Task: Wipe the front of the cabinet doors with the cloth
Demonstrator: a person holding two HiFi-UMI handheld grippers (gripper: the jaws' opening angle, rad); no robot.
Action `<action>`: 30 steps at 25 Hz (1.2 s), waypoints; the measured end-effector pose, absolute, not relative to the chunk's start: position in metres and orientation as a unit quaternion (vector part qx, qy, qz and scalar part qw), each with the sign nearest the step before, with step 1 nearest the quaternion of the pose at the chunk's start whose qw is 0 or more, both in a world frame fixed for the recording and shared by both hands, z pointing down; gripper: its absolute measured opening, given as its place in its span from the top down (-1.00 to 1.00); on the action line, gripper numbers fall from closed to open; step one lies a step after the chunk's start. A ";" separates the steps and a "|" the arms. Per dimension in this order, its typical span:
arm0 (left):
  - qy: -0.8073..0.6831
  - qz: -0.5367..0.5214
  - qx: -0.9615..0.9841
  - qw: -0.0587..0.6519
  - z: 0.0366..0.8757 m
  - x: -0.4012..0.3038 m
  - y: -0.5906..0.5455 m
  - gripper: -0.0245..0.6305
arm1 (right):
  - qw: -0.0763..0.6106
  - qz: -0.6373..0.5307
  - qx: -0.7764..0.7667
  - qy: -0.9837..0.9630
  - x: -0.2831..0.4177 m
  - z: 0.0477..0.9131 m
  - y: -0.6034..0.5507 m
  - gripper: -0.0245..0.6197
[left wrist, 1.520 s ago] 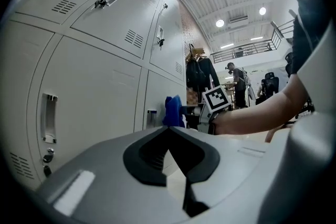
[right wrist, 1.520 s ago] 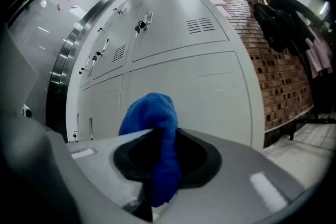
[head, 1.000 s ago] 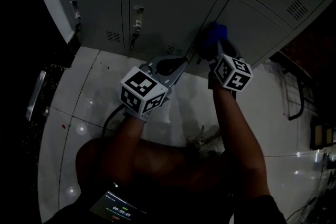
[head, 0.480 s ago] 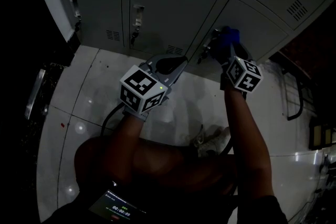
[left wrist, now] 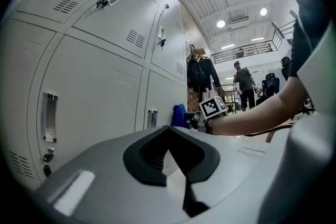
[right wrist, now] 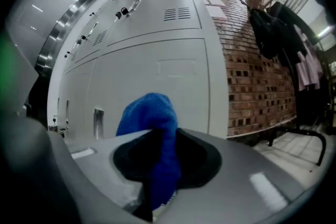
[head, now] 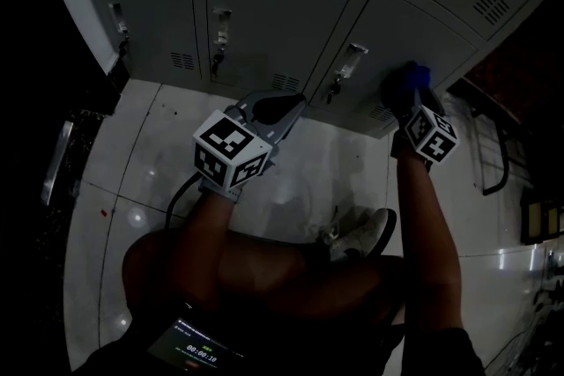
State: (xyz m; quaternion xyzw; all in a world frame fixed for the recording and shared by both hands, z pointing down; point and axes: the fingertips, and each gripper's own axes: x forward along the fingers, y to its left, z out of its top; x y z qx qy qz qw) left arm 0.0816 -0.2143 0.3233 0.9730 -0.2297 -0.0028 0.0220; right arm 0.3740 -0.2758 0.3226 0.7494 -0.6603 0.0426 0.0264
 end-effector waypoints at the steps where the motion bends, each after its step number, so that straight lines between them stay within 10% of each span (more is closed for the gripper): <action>1: -0.230 -0.002 0.973 0.022 0.324 0.082 -0.214 0.93 | 0.024 0.047 0.755 -0.654 0.384 0.325 -0.273 0.69; 16: -0.228 0.003 0.973 0.022 0.327 0.084 -0.215 0.93 | -0.011 0.093 0.808 -0.582 0.467 0.342 -0.236 0.69; 30: -0.235 -0.013 0.972 0.024 0.316 0.078 -0.214 0.92 | 0.048 0.059 0.708 -0.702 0.292 0.379 -0.266 0.69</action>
